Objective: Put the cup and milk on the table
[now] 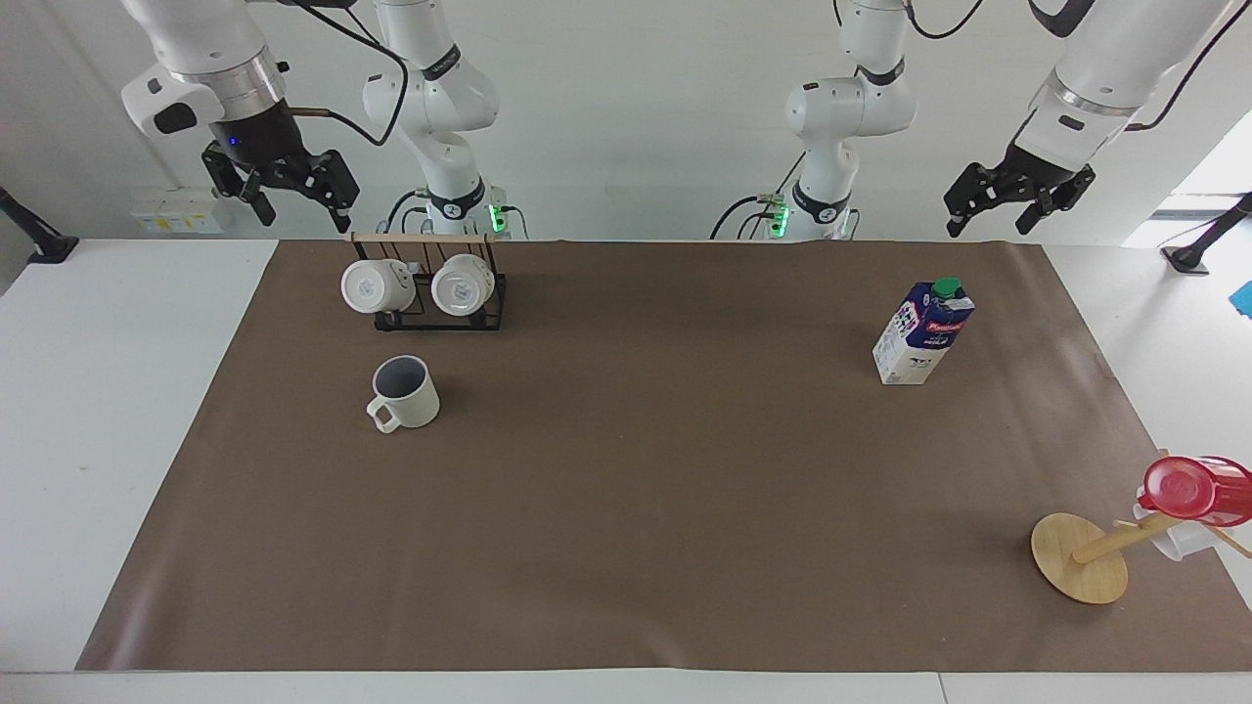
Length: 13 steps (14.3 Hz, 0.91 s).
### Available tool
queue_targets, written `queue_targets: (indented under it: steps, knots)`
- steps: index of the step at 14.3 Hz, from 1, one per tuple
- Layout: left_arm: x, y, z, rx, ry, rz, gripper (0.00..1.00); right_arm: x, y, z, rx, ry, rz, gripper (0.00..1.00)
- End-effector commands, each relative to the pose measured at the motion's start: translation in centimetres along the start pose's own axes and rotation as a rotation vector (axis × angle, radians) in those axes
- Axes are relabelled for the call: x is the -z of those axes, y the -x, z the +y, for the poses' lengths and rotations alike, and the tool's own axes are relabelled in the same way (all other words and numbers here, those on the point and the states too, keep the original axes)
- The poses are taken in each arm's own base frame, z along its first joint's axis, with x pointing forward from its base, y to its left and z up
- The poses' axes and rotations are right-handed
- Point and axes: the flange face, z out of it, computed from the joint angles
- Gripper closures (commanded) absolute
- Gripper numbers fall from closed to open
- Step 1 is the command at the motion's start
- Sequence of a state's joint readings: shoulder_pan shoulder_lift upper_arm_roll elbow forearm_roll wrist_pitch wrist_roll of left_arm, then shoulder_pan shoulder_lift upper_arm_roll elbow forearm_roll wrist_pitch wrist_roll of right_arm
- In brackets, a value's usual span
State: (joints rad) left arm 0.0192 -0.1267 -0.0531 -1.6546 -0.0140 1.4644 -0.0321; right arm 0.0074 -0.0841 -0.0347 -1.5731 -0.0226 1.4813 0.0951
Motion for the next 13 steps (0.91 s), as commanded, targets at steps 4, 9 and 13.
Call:
queue_targets:
  steps: [4, 9, 13]
  knots:
    - [0.4, 0.5, 0.0, 0.002, 0.008, -0.003, 0.00, -0.4, 0.9, 0.1, 0.003, -0.009, -0.015, 0.00]
    - [0.3, 0.5, -0.1, 0.004, 0.009, -0.003, 0.00, -1.9, 0.1, -0.1, -0.075, -0.012, 0.012, 0.00]
    - [0.3, 0.5, 0.0, 0.002, 0.008, -0.004, 0.00, -7.7, -1.3, -3.2, -0.058, -0.017, 0.038, 0.00]
